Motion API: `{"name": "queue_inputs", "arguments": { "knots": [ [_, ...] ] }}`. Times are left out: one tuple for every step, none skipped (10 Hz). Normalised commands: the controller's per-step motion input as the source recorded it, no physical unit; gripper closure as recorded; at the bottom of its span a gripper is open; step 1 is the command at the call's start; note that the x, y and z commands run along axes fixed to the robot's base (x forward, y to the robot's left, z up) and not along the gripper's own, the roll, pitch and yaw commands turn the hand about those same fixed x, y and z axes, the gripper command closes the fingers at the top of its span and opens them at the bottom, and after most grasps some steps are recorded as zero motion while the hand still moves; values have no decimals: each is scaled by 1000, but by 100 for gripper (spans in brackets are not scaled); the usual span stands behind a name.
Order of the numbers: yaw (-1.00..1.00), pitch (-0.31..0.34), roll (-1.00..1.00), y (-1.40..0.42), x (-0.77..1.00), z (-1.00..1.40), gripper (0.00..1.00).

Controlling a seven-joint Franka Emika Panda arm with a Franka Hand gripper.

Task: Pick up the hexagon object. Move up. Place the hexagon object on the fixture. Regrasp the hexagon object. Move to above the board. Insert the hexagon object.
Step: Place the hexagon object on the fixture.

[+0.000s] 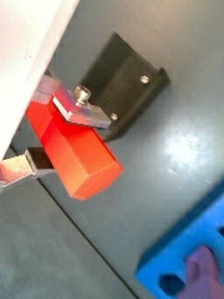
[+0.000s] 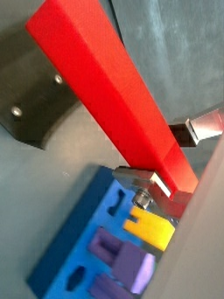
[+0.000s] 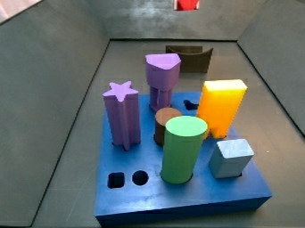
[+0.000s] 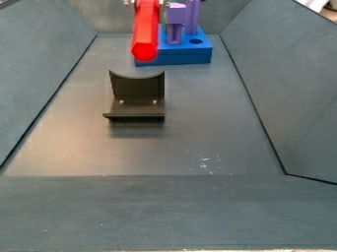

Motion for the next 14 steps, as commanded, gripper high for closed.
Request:
{"name": "queue_inputs", "arguments": {
  "knots": [
    [-11, 101, -1000, 11, 374, -4, 100],
    [-22, 110, -1000, 22, 313, -2, 100],
    [-39, 123, -1000, 32, 228, -7, 100],
    [-54, 132, -1000, 32, 167, -10, 100],
    [-75, 142, -1000, 35, 107, -10, 100],
    [-111, 146, -1000, 40, 53, -8, 100],
    [-150, 147, -999, 38, 47, -11, 100],
    [-165, 124, -808, 37, 58, -17, 100],
    [-174, 83, -492, 42, 81, -18, 100],
    [-174, 68, -368, 42, 81, -22, 100],
    [-164, 25, -214, 26, 69, -4, 100],
    [-256, -24, -135, 123, 87, -1000, 100],
    [-228, -47, -118, 122, 93, -1000, 100],
    [-197, -63, -114, 115, 107, -1000, 100]
  ]
}}
